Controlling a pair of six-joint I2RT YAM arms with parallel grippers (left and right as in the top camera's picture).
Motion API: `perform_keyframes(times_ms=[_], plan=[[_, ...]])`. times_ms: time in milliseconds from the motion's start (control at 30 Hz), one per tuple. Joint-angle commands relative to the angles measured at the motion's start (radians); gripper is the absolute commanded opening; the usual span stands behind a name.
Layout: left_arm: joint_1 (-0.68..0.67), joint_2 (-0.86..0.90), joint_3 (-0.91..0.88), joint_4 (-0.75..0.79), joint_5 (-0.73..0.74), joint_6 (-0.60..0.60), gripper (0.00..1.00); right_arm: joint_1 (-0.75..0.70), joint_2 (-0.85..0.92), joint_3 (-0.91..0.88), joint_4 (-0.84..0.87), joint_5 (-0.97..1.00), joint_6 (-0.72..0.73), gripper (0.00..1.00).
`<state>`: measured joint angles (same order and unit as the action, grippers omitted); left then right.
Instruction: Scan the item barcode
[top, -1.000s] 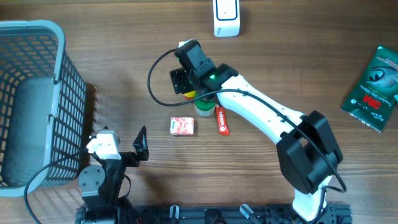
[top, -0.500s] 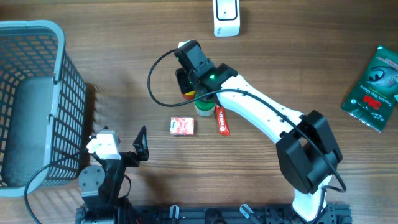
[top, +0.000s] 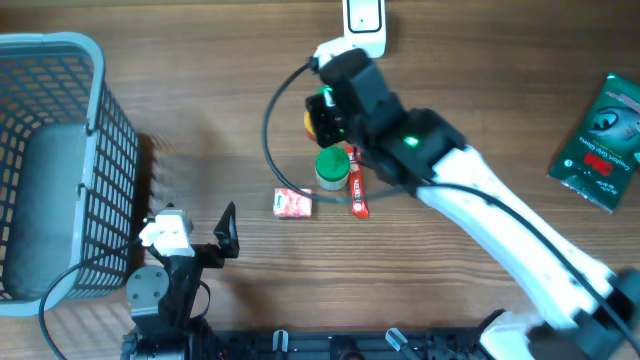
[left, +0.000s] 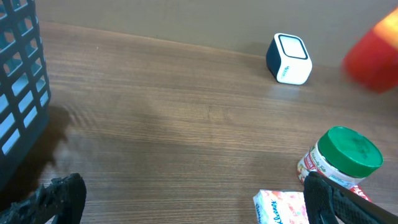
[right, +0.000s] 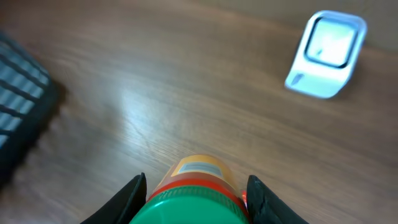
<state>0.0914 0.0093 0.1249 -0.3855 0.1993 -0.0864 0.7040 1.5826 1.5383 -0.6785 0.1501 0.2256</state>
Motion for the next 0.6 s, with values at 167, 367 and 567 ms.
perform_keyframes(times_ms=[167,367,567], plan=[[-0.005,-0.003,-0.010,0.003,-0.007,0.019,1.00,-0.053,-0.133,0.002,-0.281,0.237,0.201,0.30],[-0.005,-0.003,-0.010,0.003,-0.007,0.019,1.00,-0.120,-0.101,-0.027,-0.360,0.280,0.538,0.32],[-0.005,-0.003,-0.010,0.003,-0.007,0.019,1.00,-0.179,-0.035,-0.155,-0.362,0.396,1.012,0.32]])
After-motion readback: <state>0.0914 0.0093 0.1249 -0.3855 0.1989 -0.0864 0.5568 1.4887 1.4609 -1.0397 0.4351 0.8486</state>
